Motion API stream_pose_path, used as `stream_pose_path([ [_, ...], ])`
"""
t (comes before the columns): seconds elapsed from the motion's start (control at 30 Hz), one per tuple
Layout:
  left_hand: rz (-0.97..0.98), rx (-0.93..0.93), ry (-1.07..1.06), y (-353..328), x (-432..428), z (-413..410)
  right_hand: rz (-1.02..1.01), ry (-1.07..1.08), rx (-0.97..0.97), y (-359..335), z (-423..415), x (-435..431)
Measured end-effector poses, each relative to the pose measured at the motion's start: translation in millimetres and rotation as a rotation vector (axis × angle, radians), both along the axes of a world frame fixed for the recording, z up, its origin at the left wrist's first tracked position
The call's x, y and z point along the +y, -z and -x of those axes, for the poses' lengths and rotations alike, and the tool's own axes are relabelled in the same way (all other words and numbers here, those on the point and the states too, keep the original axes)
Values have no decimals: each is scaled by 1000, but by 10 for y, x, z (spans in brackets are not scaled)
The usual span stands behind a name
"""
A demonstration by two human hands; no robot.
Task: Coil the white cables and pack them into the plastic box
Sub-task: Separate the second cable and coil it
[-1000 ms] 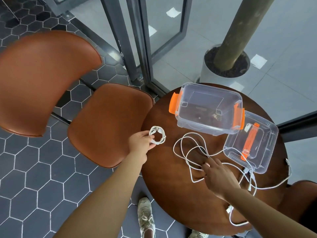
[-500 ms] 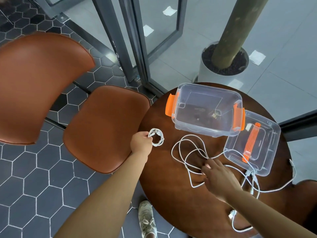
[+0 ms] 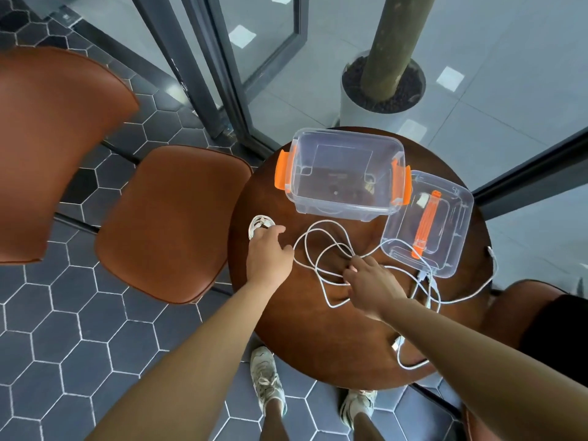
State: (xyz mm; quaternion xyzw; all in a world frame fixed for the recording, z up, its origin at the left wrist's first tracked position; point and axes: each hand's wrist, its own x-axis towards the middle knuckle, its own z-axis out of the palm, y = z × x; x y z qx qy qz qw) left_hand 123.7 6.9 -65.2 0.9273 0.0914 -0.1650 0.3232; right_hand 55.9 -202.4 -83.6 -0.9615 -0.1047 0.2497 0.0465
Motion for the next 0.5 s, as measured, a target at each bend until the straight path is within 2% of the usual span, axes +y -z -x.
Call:
stream_pose_path([
  [0.2, -19, -34, 111, -111, -190, 220, -116, 57, -50, -72, 136, -81],
  [0.37, -57, -117, 244, -218, -346, 436, -258, 237, -145, -170, 408, -294],
  [0.5, -169, -246, 403, -310, -500, 575, -310, 463, -249, -242, 611, -503],
])
